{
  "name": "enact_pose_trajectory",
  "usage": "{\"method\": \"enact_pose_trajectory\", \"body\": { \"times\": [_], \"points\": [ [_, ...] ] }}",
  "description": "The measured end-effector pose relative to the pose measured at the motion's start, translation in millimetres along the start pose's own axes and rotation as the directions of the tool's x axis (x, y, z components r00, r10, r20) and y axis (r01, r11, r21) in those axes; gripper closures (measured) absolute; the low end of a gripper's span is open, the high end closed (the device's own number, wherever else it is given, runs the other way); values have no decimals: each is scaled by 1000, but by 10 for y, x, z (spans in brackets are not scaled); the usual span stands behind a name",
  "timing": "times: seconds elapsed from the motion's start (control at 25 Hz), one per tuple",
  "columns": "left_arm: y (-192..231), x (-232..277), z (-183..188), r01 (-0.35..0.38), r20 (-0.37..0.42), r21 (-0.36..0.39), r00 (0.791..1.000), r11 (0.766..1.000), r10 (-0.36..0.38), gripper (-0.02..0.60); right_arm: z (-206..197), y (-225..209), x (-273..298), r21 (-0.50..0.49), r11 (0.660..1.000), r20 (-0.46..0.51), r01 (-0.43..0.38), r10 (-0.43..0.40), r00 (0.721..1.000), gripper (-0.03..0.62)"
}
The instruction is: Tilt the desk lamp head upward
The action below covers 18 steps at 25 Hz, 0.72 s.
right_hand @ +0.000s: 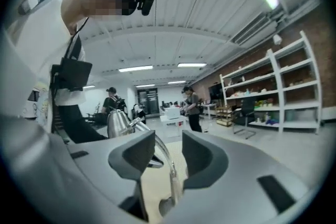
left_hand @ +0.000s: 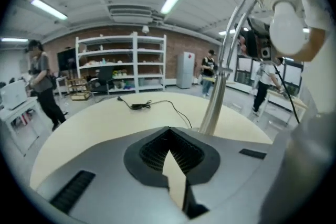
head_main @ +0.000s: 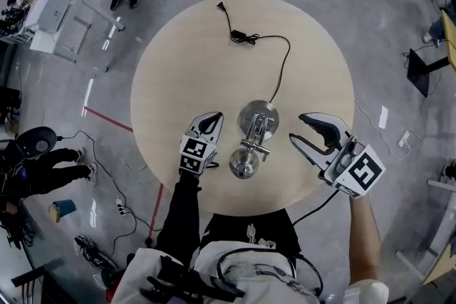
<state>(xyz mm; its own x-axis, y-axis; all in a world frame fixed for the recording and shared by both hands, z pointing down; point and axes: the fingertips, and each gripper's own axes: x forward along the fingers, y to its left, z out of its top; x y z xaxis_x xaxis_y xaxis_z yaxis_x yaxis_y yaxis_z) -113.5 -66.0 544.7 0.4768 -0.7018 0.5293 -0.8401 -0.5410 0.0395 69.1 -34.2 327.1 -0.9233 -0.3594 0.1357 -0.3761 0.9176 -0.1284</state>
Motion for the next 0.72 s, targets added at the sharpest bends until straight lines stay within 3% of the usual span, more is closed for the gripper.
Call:
{"method": "enact_pose_trajectory", "body": {
  "times": [0.12,0.24,0.36,0.48,0.64,0.72],
  "points": [
    [65,-589,317,-118,109,-100,986,988,128,591,82,63,-224,10,985,33,170,-170,985,428],
    [-41,-1141,716,-188,214,-134,953,973,214,591,221,202,-429,31,960,64,280,-281,958,439],
    [-152,-1583,1153,-228,326,-129,909,965,258,591,473,257,-612,77,931,146,355,-363,920,517],
    [-265,-2029,1496,-250,410,-149,865,957,290,591,692,380,-717,85,901,167,426,-435,885,588],
    [-385,-2442,1928,-266,496,-170,809,949,315,591,1002,565,-750,88,862,192,499,-506,841,589],
    [-467,-2544,2082,-267,515,-169,797,949,316,591,1095,663,-711,81,845,193,529,-534,823,589]
  ]
}}
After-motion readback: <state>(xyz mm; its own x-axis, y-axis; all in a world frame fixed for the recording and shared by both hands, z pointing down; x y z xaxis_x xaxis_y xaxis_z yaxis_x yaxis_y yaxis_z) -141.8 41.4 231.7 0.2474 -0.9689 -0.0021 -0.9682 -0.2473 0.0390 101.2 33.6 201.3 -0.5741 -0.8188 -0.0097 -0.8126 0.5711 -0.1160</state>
